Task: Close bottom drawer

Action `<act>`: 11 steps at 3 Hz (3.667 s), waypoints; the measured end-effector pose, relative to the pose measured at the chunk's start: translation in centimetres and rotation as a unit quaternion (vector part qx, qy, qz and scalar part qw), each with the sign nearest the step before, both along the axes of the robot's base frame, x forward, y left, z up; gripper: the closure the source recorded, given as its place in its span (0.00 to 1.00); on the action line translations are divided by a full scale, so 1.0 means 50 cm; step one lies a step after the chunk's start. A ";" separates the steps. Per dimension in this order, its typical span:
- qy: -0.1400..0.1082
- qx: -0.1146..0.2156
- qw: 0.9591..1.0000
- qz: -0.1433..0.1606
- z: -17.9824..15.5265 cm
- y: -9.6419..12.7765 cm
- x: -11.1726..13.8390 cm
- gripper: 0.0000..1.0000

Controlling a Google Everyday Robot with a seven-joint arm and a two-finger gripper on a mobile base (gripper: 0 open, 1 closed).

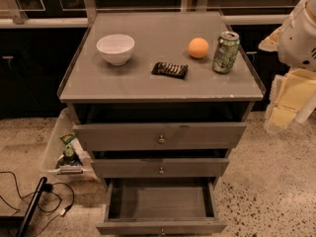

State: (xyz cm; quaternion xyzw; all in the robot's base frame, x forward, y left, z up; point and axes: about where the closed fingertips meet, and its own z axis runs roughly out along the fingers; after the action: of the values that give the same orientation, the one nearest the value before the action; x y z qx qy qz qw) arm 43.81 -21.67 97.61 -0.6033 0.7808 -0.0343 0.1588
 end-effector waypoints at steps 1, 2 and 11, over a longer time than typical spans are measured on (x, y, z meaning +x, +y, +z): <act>0.000 0.000 1.000 0.000 0.000 0.000 0.000 0.00; 0.002 0.004 1.000 -0.002 -0.019 -0.003 -0.005 0.00; 0.039 0.255 0.966 -0.013 -0.783 -0.054 -0.097 1.00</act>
Offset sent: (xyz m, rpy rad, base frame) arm -0.0067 -0.0049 -0.0276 0.0182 0.0345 -0.0073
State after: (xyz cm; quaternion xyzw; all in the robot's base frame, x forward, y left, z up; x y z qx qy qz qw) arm 38.99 -24.36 58.46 -0.5334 0.7770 0.1873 0.2768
